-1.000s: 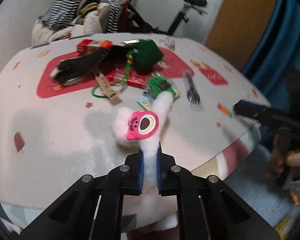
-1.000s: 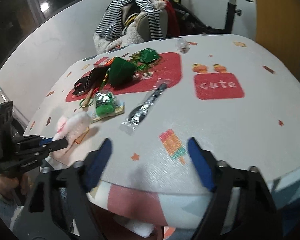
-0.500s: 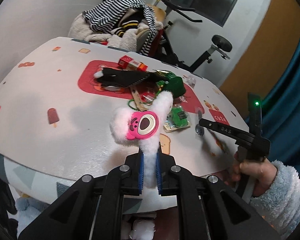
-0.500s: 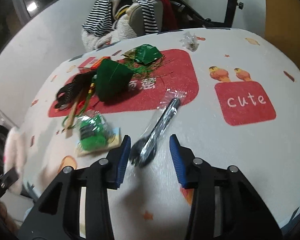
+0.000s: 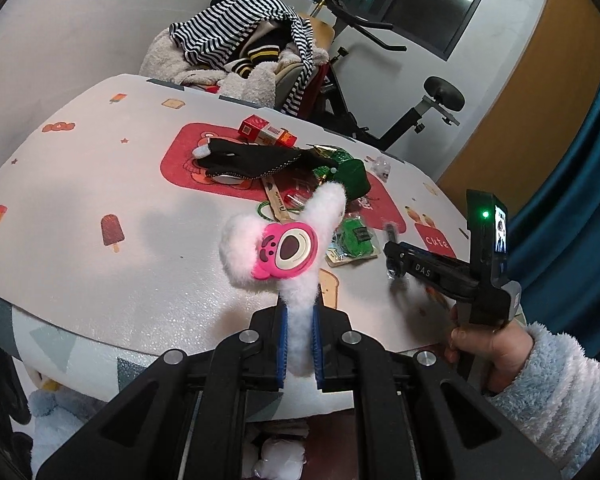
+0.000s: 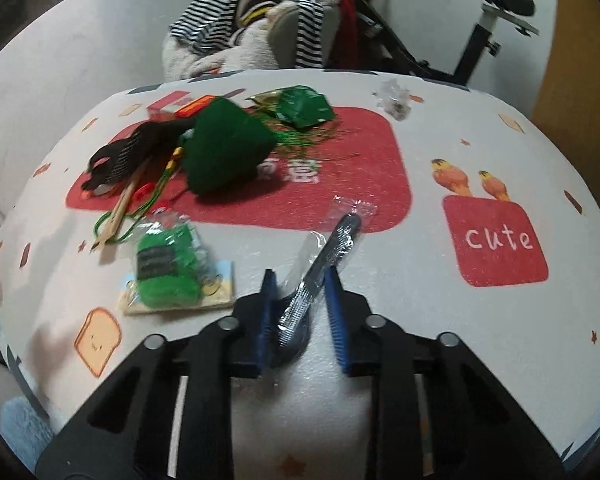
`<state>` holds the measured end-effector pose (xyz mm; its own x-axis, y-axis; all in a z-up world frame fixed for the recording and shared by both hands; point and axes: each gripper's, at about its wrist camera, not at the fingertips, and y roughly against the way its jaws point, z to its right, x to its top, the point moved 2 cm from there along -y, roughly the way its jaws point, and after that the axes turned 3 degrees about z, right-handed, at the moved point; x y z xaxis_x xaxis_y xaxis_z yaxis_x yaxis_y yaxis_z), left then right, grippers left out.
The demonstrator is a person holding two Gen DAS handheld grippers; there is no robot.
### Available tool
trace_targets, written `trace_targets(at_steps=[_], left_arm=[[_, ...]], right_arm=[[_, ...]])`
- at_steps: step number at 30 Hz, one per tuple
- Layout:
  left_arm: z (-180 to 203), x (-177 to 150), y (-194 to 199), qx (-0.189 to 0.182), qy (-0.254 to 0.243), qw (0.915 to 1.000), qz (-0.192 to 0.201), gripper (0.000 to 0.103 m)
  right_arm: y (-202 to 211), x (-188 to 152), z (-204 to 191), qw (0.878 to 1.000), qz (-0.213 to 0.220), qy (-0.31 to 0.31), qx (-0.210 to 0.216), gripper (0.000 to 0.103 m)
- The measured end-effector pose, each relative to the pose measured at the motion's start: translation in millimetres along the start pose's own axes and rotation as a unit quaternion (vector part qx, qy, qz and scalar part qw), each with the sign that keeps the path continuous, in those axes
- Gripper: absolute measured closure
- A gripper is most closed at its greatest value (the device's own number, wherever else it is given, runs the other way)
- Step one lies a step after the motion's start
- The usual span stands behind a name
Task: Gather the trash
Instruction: 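Grasp the plastic-wrapped spoon with the right tool, then lift the spoon with the right tool while the left tool holds the keychain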
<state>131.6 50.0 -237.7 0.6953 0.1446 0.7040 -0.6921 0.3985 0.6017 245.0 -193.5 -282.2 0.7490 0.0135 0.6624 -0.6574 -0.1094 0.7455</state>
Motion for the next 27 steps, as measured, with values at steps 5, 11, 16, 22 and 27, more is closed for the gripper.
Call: trace_targets(at_steps=[5, 11, 16, 22, 27], left_arm=[[-3.7, 0.8, 7.6, 0.002, 0.002, 1.0000, 0.008, 0.093], [-6.1, -1.0, 20.9, 0.001, 0.007, 0.9998, 0.017, 0.093], [-1.1, -1.6, 33.9, -0.002, 0.000, 0.9997, 0.024, 0.093], [4.8, -9.1, 50.5, -0.005, -0.004, 0.9997, 0.025, 0.093], [10.9, -14.0, 63.1, -0.002, -0.011, 0.9995, 0.029, 0.093]], right_arm=[[17.0, -1.8, -6.5, 1.000, 0.017, 0.010, 0.016, 0.089], [49.9, -7.6, -5.6, 0.999, 0.031, -0.003, 0.041, 0.090], [81.4, -19.3, -5.5, 0.996, 0.043, -0.015, 0.071, 0.090], [109.6, -36.5, -12.7, 0.994, 0.046, -0.006, 0.101, 0.090], [126.0, -51.6, -17.9, 0.991, 0.038, -0.002, 0.130, 0.090]])
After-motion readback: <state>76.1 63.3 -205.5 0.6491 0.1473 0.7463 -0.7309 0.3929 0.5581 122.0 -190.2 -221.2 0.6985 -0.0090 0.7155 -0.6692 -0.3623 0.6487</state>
